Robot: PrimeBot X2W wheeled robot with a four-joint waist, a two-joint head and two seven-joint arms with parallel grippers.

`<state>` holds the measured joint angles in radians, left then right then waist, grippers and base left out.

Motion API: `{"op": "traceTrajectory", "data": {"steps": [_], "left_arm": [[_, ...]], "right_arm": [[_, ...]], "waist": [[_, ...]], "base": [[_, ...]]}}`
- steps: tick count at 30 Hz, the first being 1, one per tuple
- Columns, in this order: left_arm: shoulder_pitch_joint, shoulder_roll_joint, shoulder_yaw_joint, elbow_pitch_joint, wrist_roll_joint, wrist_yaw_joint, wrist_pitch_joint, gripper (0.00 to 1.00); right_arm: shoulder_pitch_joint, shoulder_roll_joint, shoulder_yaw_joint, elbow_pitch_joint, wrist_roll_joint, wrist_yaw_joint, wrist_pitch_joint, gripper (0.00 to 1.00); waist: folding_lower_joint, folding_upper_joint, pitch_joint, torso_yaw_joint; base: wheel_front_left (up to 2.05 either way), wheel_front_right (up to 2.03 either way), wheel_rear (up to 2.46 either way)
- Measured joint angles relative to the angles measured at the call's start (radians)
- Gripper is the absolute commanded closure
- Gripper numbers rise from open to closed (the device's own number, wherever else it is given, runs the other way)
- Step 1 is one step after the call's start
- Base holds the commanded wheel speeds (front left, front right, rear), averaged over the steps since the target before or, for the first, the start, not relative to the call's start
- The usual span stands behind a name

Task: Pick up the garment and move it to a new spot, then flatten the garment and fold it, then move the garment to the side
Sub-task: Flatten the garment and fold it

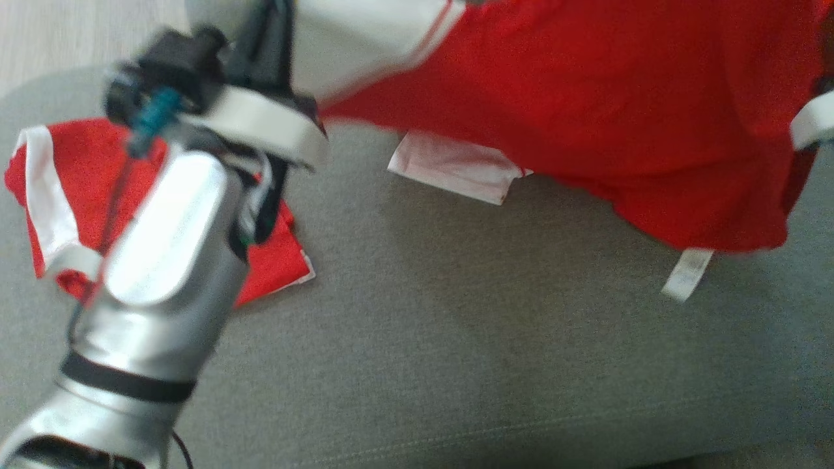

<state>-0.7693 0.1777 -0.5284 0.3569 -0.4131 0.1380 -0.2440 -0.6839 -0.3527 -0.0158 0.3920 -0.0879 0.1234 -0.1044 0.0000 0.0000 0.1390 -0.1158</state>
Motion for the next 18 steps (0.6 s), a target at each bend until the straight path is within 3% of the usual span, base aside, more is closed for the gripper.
{"op": "traceTrajectory", "data": {"steps": [10,18], "left_arm": [[-0.051,0.051,0.082,-0.228,0.007,0.037,-0.004,1.00],[0.060,0.114,0.088,-0.496,0.007,0.097,0.089,1.00]], "right_arm": [[-0.037,-0.040,-0.005,-0.132,0.021,0.000,-0.024,1.00],[0.116,-0.048,-0.081,-0.388,0.053,0.000,0.098,1.00]], "waist": [[0.0000,0.0000,-0.122,-0.034],[0.0000,0.0000,-0.185,-0.023]], "base": [[0.00,0.00,0.00],[0.00,0.00,0.00]]}}
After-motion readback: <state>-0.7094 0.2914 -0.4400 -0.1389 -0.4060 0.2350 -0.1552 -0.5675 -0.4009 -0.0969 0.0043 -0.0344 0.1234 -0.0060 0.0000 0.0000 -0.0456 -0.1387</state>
